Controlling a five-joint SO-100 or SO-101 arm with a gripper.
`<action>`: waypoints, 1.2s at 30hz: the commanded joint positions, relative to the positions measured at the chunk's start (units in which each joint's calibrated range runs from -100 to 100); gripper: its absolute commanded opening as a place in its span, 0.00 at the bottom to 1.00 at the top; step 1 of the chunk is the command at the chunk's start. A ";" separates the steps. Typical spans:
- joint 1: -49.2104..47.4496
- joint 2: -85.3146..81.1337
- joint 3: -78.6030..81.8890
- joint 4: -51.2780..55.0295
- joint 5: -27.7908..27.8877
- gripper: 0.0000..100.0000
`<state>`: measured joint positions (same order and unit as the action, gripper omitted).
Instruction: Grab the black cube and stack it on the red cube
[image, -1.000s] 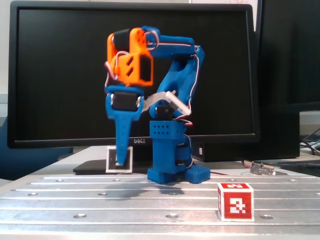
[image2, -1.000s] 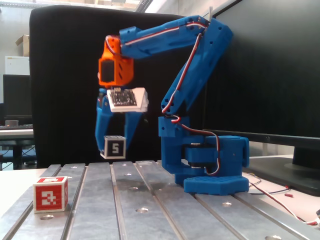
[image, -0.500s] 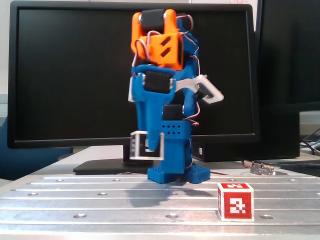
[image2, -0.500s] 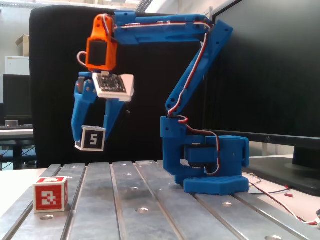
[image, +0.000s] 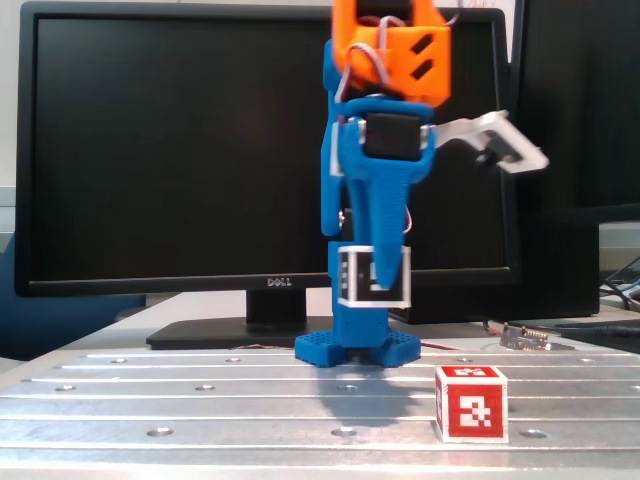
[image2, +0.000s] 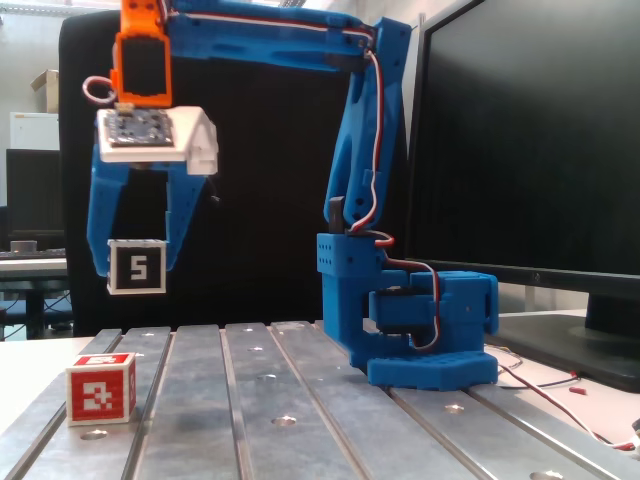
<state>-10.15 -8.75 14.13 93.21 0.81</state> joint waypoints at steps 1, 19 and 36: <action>-2.73 1.07 -3.77 0.89 -4.71 0.17; -12.11 3.16 -3.14 -5.69 -14.44 0.16; -11.52 13.43 -11.55 -5.52 -14.07 0.16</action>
<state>-21.93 4.52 5.25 87.62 -13.36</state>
